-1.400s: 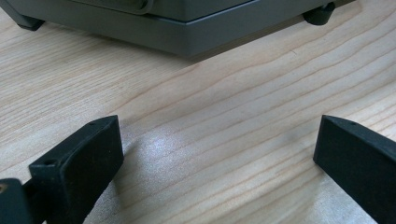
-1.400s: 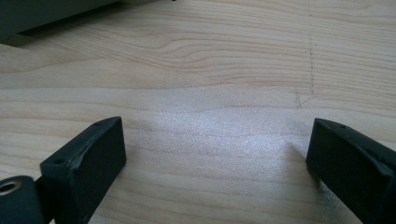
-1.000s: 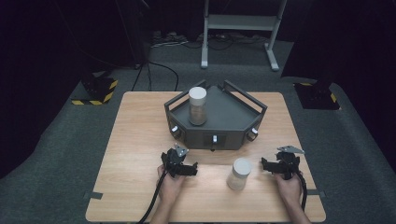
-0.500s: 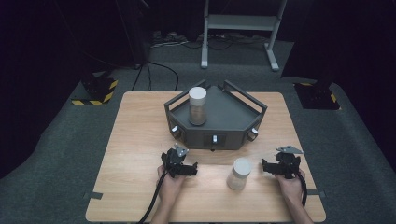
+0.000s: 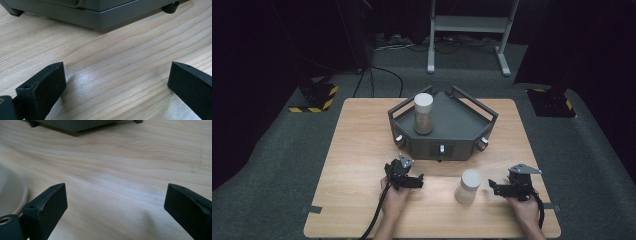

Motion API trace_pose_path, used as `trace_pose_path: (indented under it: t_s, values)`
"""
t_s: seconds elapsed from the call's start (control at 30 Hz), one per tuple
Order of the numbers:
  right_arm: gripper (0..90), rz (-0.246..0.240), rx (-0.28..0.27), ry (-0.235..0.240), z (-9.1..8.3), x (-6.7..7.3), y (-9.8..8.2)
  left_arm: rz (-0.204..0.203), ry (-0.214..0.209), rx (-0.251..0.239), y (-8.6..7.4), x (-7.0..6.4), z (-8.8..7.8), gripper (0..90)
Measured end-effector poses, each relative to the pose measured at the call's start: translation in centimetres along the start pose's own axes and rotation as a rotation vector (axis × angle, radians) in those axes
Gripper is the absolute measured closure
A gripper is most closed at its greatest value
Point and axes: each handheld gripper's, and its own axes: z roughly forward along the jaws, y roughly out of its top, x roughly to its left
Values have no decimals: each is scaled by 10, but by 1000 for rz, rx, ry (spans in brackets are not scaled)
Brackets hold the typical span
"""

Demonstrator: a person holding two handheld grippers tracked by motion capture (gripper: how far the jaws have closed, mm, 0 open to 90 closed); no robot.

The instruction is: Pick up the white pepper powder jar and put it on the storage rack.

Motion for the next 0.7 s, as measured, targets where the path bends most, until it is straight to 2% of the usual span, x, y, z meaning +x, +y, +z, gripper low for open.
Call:
trace_pose_path:
  t_s: [0.13,0.23,0.43,0.7]
  values:
    - [45,-19,-6,42,-4,3,-6,-7,0,-7,-1,-1,0,17]
    - [46,-41,-6,61,-6,6,-9,2,0,1,0,0,0,16]
    - [51,-63,-3,130,-10,5,-18,1,0,0,0,0,0,17]
    - [48,-97,-17,185,-14,8,-23,1,0,1,0,0,0,17]
